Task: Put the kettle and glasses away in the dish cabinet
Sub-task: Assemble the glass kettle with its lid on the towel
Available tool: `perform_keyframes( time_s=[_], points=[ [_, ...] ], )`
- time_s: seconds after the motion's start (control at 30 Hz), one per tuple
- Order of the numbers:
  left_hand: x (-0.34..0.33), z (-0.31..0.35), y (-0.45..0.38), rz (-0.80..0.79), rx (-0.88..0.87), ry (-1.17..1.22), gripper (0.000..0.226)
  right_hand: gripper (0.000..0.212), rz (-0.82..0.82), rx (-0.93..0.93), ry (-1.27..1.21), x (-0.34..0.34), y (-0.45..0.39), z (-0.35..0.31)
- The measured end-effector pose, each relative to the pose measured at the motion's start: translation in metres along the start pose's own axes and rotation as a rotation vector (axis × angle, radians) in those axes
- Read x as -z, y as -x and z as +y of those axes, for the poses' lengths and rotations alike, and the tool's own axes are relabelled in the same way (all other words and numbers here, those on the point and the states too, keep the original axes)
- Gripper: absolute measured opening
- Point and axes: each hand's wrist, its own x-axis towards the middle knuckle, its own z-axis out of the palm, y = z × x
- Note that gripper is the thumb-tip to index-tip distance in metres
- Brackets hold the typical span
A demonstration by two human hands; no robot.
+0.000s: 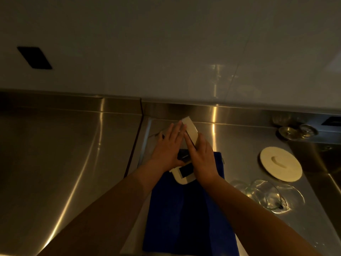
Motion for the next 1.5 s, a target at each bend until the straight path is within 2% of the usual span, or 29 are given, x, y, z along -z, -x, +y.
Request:
perform_keyframes(
  time_s=[0.03, 0.1, 0.13, 0.37, 0.47, 0.53, 0.67, 0.8, 0.87, 1.03, 1.23, 1.5],
  points=[
    [0.002, -0.002, 0.000, 0.004, -0.018, 0.024, 0.129, 0.062, 0.008, 0.021, 0.054, 0.001, 0.001, 0.000],
    [0.006, -0.004, -0.001, 0.021, -0.071, 0.042, 0.126, 0.093, -0.015, 0.043, 0.123, 0.002, 0.002, -0.003],
    [0.009, -0.005, -0.001, 0.036, -0.100, 0.036, 0.124, 0.099, -0.027, 0.051, 0.136, 0.004, 0.002, -0.006],
    [0.025, -0.012, -0.004, 0.093, -0.207, -0.095, 0.111, 0.085, -0.037, 0.224, 0.169, 0.010, -0.004, -0.018],
    [0.028, -0.015, -0.001, 0.094, -0.197, -0.014, 0.099, 0.097, -0.090, 0.214, 0.158, 0.010, -0.004, -0.019],
    [0.028, -0.014, 0.001, 0.111, -0.202, -0.005, 0.094, 0.103, -0.069, 0.193, 0.129, 0.009, 0.002, -0.018],
    [0.026, -0.011, 0.004, 0.160, -0.210, -0.004, 0.088, 0.090, 0.048, 0.090, 0.033, 0.008, 0.016, -0.011],
    [0.025, -0.010, 0.005, 0.181, -0.176, 0.010, 0.088, 0.110, 0.022, -0.121, -0.017, 0.000, 0.022, -0.014],
    [0.023, -0.009, 0.006, 0.191, -0.179, 0.019, 0.087, 0.117, 0.002, -0.156, -0.054, -0.005, 0.022, -0.018],
    [0.018, -0.007, 0.004, 0.196, -0.175, 0.065, 0.085, 0.104, 0.062, -0.165, -0.037, -0.004, 0.015, -0.023],
    [0.023, -0.008, 0.008, 0.236, -0.160, 0.160, 0.072, 0.073, 0.163, -0.027, -0.060, 0.001, 0.005, -0.029],
    [0.020, -0.011, 0.016, 0.315, 0.057, 0.433, 0.064, 0.064, 0.225, 0.150, 0.109, 0.008, -0.008, -0.027]
  ],
)
